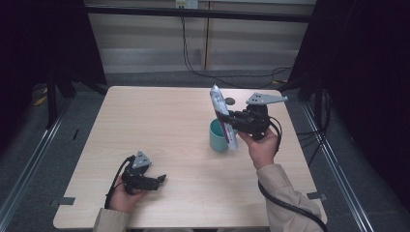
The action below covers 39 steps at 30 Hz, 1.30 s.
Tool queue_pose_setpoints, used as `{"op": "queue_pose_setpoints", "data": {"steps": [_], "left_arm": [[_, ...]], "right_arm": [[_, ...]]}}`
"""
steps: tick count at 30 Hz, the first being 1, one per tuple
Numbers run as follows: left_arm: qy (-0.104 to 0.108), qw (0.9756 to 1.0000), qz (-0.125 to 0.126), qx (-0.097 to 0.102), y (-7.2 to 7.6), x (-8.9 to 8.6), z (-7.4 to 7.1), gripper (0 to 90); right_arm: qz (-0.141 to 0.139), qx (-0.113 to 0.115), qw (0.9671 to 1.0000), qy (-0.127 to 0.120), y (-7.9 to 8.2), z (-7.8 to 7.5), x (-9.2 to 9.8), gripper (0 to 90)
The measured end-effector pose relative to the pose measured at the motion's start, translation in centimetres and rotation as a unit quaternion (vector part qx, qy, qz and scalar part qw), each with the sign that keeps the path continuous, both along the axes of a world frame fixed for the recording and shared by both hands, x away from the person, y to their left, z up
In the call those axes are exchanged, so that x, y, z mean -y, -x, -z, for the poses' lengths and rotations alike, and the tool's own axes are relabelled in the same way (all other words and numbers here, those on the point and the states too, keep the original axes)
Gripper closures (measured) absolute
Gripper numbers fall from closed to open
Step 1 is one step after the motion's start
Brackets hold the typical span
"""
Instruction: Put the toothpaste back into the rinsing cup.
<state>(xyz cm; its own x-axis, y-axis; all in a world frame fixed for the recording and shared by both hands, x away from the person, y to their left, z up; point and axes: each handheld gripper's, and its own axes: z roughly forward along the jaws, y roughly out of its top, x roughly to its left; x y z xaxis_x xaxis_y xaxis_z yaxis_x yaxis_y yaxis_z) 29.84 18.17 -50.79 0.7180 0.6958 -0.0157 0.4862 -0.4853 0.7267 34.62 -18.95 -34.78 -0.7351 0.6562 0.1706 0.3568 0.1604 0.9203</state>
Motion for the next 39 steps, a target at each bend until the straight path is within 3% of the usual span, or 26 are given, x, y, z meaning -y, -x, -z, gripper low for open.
{"op": "queue_pose_setpoints", "data": {"steps": [21,29,39], "left_arm": [[-0.001,1.0000,0.002,0.000,0.0,0.0,0.0,18.0],[-0.002,1.0000,0.002,0.000,0.0,0.0,0.0,18.0],[-0.001,1.0000,0.004,0.000,0.0,0.0,0.0,18.1]], "right_arm": [[0.024,0.020,0.9989,-0.033,-1.3,-0.7,0.8,75.9],[0.032,0.031,0.9987,-0.026,-1.9,-1.3,0.7,75.9],[0.041,0.035,0.9980,-0.032,-2.5,-1.6,0.8,75.9]]}}
